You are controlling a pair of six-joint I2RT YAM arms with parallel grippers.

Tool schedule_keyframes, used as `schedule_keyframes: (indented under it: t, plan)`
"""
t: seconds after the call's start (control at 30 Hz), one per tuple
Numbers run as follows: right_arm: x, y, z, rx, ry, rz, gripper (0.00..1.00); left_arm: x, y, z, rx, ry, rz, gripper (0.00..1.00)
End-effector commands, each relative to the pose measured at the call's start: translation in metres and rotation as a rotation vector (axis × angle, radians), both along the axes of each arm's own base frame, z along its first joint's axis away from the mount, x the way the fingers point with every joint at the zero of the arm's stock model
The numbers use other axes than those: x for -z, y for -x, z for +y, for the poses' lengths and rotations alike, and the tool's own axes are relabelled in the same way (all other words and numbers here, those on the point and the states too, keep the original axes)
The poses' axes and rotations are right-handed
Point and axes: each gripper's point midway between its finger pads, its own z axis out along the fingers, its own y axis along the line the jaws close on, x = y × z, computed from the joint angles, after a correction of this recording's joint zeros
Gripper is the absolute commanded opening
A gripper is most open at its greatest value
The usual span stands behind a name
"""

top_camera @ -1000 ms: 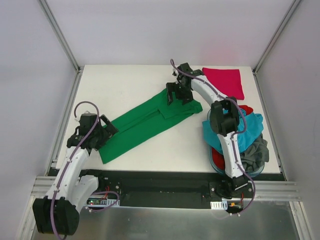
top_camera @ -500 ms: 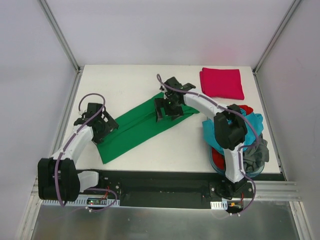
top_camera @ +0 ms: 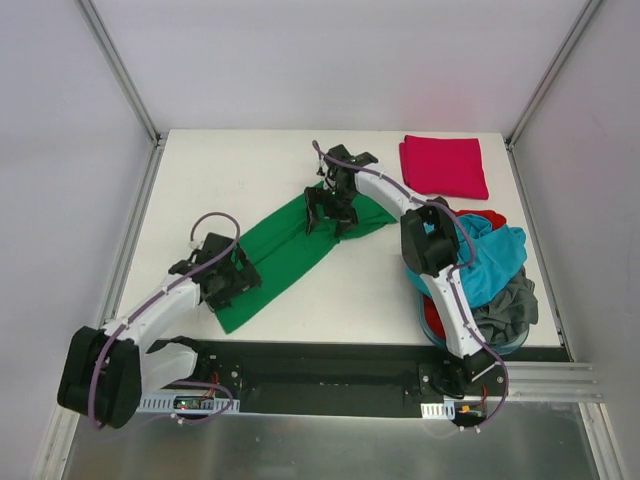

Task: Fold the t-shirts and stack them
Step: Rotate the tshirt 90 degrees

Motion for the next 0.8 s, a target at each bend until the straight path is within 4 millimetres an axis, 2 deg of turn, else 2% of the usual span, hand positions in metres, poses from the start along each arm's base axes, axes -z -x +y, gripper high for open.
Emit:
schedule_keyframes:
  t: [0.0,0.1,0.23,0.3,0.37,0.47,0.6,0.7,0.77]
  plan:
    - [0.010,-0.037,-0.017,0.018,0.002,0.020,0.96,0.020,0.061,-0.053,0.097,0.149,0.146,0.99]
    - [0.002,-0.067,-0.013,0.026,-0.061,-0.052,0.96,0.011,0.071,-0.093,0.189,0.210,0.145,0.99]
    - [-0.013,-0.114,-0.010,0.046,-0.155,-0.227,0.96,-0.013,0.080,-0.157,0.383,0.228,0.099,0.99]
    - [-0.024,-0.132,-0.006,0.046,-0.186,-0.299,0.96,-0.018,0.078,-0.180,0.455,0.203,0.079,0.99]
    - [-0.038,-0.140,0.001,0.035,-0.235,-0.331,0.96,-0.021,0.072,-0.194,0.493,0.191,0.074,0.99]
    - [-0.059,-0.135,0.007,-0.012,-0.287,-0.352,0.96,-0.034,0.061,-0.208,0.532,0.198,0.028,0.99]
    - [-0.079,-0.135,-0.023,-0.003,-0.142,-0.449,0.96,-0.069,0.057,-0.223,0.626,0.232,-0.088,0.99]
    - [-0.102,-0.127,-0.045,0.006,-0.056,-0.482,0.96,-0.092,0.060,-0.215,0.665,0.254,-0.176,0.99]
    - [-0.109,-0.111,-0.054,0.011,-0.038,-0.457,0.96,-0.097,0.054,-0.188,0.608,0.187,-0.237,0.99]
